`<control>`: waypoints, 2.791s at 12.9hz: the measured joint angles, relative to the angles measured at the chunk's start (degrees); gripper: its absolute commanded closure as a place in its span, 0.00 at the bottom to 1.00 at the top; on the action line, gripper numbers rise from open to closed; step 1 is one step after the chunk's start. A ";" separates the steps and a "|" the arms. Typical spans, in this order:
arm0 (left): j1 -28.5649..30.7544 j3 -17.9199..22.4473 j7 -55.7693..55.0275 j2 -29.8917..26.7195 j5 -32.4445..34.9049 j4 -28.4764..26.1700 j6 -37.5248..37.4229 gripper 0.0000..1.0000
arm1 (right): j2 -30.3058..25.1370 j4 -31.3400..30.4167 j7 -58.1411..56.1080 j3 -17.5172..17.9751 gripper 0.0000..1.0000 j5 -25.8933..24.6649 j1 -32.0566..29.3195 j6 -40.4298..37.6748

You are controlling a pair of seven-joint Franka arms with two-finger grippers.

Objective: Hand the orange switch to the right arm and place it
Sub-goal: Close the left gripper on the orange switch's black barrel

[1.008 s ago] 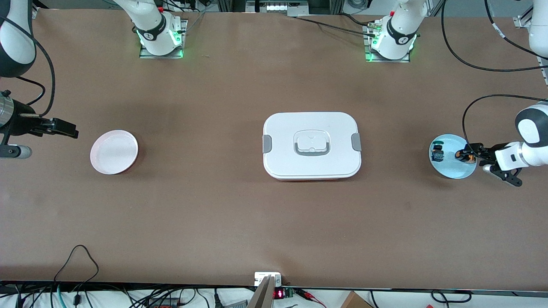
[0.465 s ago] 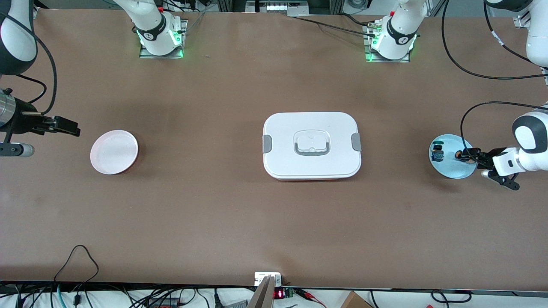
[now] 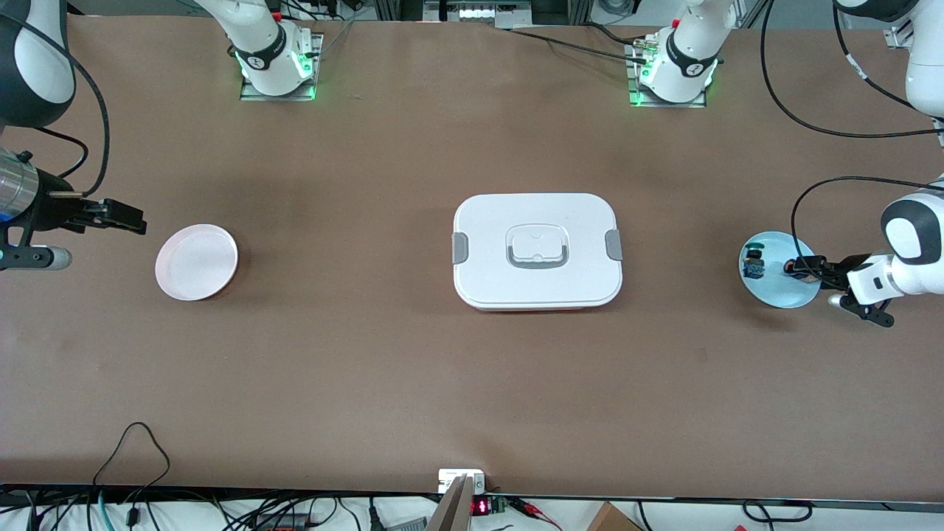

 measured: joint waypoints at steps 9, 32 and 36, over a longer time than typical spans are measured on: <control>0.01 0.02 -0.24 0.02 0.07 0.01 -0.07 0.00 | 0.00 0.00 -0.02 0.00 0.00 0.00 0.00 -0.23; 0.00 0.03 -4.30 -0.22 1.21 0.80 -2.94 0.04 | 0.00 0.00 -0.03 0.00 0.00 0.00 -0.01 -0.66; 0.00 0.03 -4.37 -0.22 1.21 0.67 -3.03 0.11 | 0.00 0.00 -0.03 0.00 0.00 0.00 -0.01 -0.66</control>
